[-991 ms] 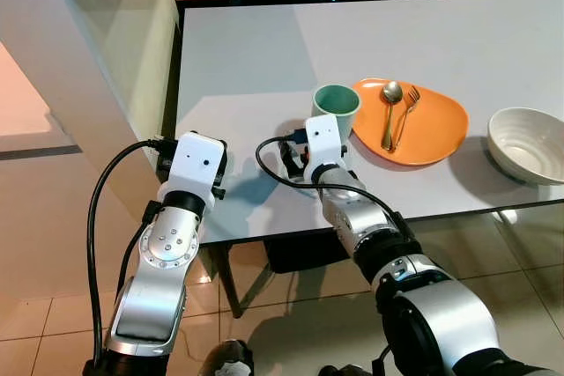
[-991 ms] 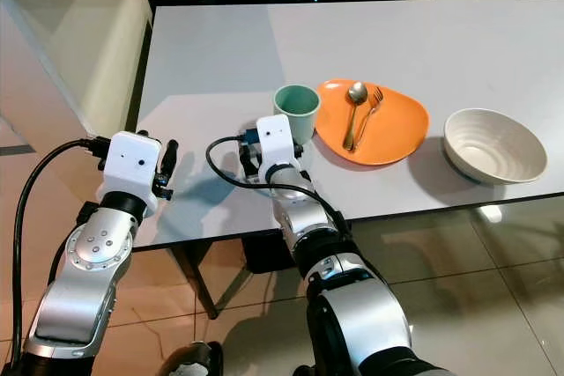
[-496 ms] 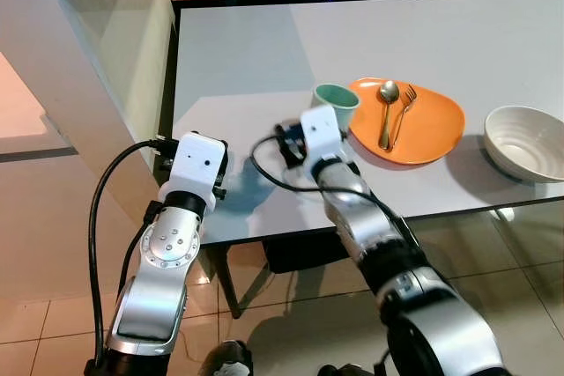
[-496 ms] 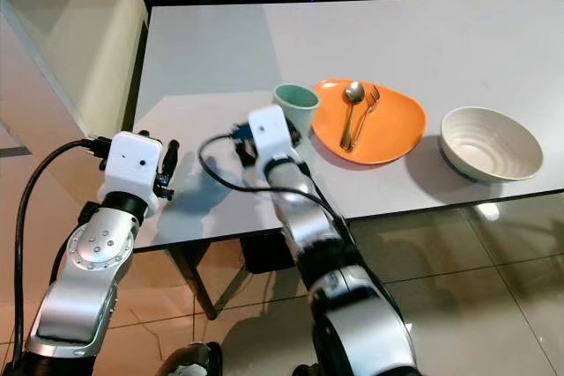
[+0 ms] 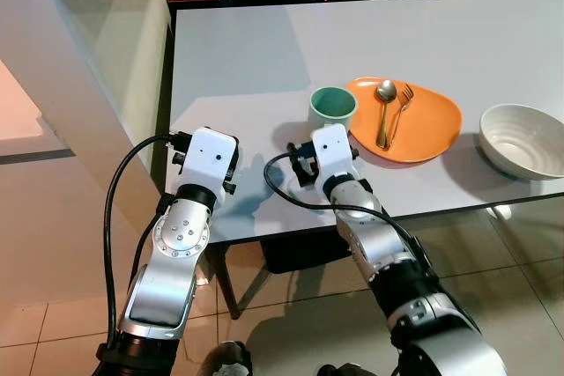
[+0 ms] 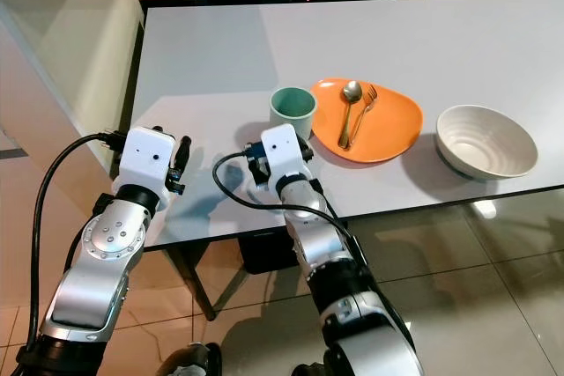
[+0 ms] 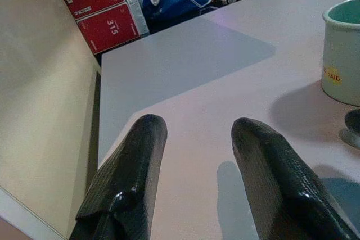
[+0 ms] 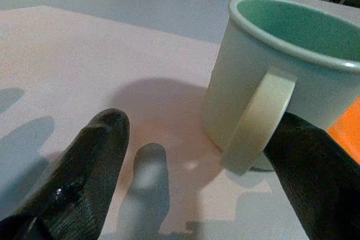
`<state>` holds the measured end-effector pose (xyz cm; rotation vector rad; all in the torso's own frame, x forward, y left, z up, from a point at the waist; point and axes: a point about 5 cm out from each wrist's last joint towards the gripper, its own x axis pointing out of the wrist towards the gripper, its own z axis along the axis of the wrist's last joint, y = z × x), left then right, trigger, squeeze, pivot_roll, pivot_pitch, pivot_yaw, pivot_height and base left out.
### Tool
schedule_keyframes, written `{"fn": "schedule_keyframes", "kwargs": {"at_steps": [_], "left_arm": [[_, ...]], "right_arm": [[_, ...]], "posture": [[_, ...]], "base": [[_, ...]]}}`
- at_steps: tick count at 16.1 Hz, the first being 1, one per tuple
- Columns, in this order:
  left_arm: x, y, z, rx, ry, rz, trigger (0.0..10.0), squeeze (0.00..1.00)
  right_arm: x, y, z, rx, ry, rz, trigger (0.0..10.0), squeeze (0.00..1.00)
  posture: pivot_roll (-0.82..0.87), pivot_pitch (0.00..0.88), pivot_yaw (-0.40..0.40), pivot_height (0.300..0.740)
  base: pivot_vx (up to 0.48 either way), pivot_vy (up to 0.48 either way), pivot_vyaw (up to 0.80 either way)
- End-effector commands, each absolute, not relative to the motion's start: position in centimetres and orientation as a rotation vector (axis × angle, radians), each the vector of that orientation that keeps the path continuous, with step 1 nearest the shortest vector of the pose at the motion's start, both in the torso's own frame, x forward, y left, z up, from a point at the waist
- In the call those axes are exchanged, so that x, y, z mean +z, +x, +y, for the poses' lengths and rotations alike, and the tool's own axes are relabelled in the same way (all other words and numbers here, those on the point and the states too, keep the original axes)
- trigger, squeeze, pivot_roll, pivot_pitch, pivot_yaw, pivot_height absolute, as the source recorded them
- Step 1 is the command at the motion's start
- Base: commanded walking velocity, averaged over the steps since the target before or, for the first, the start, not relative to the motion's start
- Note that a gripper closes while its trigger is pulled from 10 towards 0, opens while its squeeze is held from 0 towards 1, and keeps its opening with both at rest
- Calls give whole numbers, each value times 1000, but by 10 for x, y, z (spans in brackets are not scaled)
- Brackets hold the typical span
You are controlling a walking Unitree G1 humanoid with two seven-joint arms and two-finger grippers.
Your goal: Setting the table
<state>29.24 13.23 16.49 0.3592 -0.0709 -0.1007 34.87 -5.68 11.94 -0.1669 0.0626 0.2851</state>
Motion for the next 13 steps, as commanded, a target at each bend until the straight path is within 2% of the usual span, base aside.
{"fn": "schedule_keyframes", "kwargs": {"at_steps": [1, 8, 13], "left_arm": [[166, 293, 129, -119, 357, -81, 10000, 0], [164, 293, 130, -124, 357, -79, 10000, 0], [164, 300, 125, -147, 352, -88, 10000, 0]], "right_arm": [[117, 345, -56, 293, -159, 81, 10000, 0], [115, 339, -64, 292, -175, 94, 10000, 0], [117, 333, -85, 262, -207, 87, 10000, 0]], "posture": [[164, 82, -15, 740], [146, 85, -11, 740], [97, 65, -6, 740]], "base": [[0, 0, 0], [0, 0, 0], [0, 0, 0]]}}
